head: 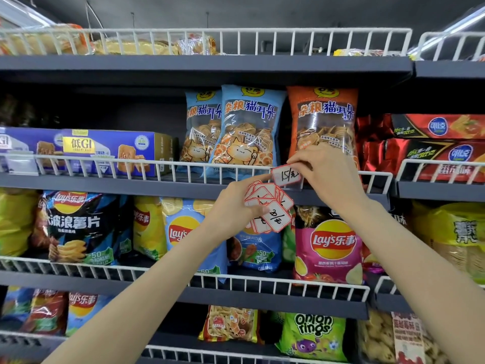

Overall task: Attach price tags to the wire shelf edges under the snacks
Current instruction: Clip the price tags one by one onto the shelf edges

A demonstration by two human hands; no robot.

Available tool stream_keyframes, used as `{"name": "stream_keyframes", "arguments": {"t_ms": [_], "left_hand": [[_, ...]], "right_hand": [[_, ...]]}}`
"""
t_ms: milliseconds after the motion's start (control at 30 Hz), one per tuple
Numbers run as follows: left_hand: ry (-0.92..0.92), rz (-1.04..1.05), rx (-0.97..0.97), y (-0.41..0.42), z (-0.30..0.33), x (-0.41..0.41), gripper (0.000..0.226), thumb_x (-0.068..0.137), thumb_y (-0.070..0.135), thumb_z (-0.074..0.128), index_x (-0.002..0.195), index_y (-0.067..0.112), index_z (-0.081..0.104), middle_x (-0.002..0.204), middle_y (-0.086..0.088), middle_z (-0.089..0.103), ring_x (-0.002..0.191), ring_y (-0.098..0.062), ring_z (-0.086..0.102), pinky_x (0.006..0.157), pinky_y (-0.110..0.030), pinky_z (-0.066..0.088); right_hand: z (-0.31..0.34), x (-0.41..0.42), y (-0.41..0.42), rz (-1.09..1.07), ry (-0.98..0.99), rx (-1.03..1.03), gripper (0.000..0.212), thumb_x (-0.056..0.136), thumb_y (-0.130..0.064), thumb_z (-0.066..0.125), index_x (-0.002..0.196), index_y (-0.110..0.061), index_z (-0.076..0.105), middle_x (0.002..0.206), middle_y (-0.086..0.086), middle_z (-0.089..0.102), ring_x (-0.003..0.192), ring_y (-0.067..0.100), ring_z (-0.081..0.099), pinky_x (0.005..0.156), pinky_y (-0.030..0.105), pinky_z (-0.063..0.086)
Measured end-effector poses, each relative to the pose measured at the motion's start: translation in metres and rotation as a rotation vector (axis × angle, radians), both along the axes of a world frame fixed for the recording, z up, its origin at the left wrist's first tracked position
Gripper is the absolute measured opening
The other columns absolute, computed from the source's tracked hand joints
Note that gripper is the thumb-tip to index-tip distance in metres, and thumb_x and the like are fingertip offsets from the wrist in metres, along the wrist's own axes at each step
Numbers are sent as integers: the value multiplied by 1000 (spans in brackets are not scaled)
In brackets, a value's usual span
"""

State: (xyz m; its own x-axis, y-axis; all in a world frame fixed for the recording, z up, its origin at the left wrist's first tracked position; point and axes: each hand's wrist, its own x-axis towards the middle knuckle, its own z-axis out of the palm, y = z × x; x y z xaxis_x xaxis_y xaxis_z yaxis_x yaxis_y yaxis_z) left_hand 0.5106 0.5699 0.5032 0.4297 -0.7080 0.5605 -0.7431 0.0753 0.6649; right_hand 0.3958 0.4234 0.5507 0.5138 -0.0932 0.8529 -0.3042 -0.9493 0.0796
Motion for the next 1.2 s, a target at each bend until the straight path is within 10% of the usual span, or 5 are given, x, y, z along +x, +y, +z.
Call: {"name": "stream_keyframes", "arguments": {"t_ms": [867, 1200], "left_hand": [[27, -1, 34, 1, 9, -4, 58, 83, 7, 68, 135, 24, 49, 97, 6, 68, 90, -11, 68, 82, -29, 55], [35, 4, 38, -2, 14, -8, 62, 82, 7, 68, 138, 19, 45, 102, 0, 69, 93, -16, 67, 85, -32, 54]], "right_hand": [[-14, -1, 11, -115, -58, -205, 1, 79, -10, 69, 79, -10, 70, 76, 5, 62, 78, 24, 56, 55, 24, 32], [-19, 4, 7, -158, -61, -226, 28, 71, -1, 73, 93, -15, 66, 81, 4, 62, 81, 26, 56, 67, 35, 43]]}}
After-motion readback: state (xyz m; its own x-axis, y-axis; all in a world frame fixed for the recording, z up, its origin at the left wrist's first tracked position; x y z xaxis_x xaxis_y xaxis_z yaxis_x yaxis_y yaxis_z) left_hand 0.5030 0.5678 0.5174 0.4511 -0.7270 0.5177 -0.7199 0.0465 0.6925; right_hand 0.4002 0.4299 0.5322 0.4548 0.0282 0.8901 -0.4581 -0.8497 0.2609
